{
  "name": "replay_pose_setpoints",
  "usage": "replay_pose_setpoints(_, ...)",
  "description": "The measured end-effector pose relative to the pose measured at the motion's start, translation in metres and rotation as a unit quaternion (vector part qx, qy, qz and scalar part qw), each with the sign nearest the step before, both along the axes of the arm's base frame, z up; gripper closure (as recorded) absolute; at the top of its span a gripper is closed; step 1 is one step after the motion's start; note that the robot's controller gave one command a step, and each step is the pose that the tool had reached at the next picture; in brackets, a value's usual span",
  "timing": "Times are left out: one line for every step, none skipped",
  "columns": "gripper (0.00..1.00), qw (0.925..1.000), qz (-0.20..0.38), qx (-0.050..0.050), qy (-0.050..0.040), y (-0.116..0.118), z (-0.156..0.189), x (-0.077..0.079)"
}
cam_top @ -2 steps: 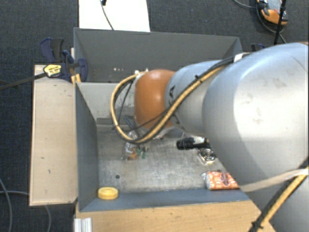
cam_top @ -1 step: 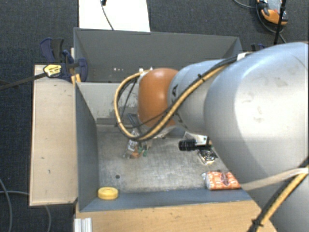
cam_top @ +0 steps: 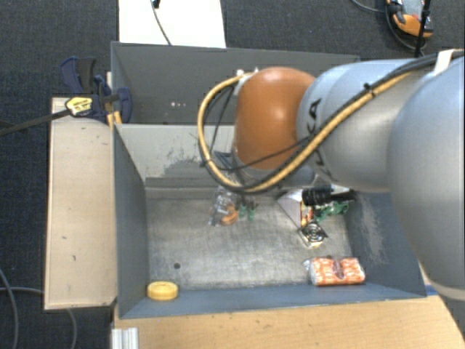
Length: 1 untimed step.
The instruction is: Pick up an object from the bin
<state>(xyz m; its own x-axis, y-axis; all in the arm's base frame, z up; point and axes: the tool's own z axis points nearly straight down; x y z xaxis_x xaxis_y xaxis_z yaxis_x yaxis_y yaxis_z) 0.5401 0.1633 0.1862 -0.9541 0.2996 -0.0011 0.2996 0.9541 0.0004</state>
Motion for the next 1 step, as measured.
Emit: replay_pose_setpoints(1.0,1.0,0.001,0.0,0.0002,0.0,-0.0001,-0.0001)
